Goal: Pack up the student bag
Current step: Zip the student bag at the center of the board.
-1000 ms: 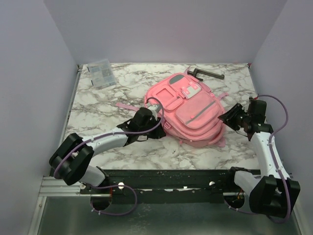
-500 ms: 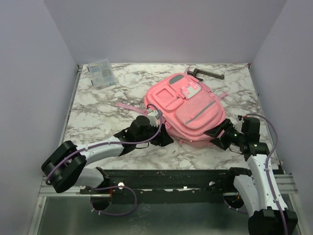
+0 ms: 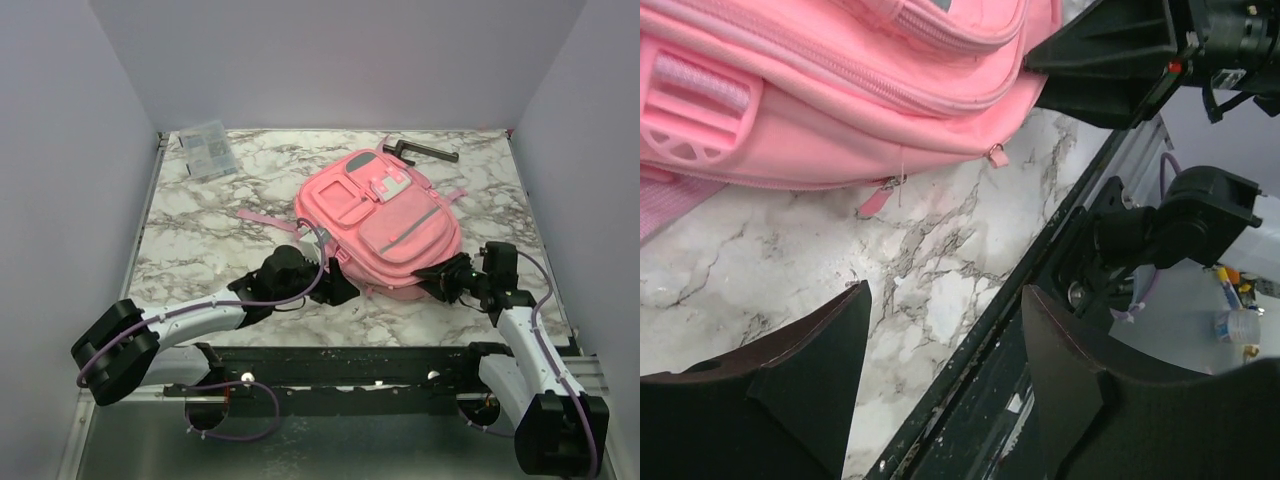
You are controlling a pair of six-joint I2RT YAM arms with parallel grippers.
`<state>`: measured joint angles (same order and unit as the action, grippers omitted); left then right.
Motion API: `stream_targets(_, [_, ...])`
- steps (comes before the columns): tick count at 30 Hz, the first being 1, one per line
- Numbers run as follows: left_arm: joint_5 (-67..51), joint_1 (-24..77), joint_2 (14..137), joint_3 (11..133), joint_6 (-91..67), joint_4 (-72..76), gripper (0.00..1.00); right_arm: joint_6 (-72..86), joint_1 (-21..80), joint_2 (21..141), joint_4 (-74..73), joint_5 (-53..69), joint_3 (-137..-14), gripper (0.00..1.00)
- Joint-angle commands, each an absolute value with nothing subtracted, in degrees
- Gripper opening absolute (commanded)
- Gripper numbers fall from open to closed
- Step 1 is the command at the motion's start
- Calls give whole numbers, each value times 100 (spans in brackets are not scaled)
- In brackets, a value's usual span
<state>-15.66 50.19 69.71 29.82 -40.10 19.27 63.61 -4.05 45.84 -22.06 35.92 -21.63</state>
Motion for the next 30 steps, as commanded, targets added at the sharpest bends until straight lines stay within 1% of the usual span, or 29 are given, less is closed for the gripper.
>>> stream_targets(1, [-739, 5348, 6890, 2845, -3974, 2021, 63, 7086, -369, 4711, -1469, 3249, -2057, 18])
stream_targets(2, [-656, 5419, 6959, 2887, -3908, 2021, 64, 7193, -365, 4688, -1429, 3220, -2064, 4])
stream_targets(3, [-597, 5458, 7067, 2949, -3871, 2026, 64, 7314, -365, 4660, -1460, 3197, -2090, 1])
stream_targets(6, [-543, 5531, 7419, 3181, -3813, 2029, 64, 7417, -366, 4662, -2226, 2788, -2544, 1])
stream_targets(9, [-402, 5614, 7843, 3469, -3701, 2030, 64, 7260, -369, 4794, -2833, 2657, -3104, 1])
stream_targets(14, [-362, 5743, 8530, 3933, -3479, 2061, 63, 7504, -363, 4775, -2638, 2949, -3163, 1])
stream_targets(21, [-313, 5781, 8979, 4404, -3371, 2091, 63, 7593, -369, 4754, -2547, 3066, -3179, 0])
stream_targets(23, [-207, 5817, 9149, 4498, -3349, 2096, 61, 7652, -368, 4787, -2469, 3106, -3182, 1])
stream_targets(25, [29, 5856, 9231, 4457, -3408, 2161, 56, 7685, -363, 4823, -2410, 3135, -3195, 0])
stream_targets(27, [331, 5950, 9252, 4254, -3346, 2615, 51, 7712, -364, 4840, -2361, 3163, -3215, 1])
stream_targets(30, [598, 6062, 9335, 4125, -3329, 3115, 49, 7743, -367, 4825, -2342, 3197, -3241, 1])
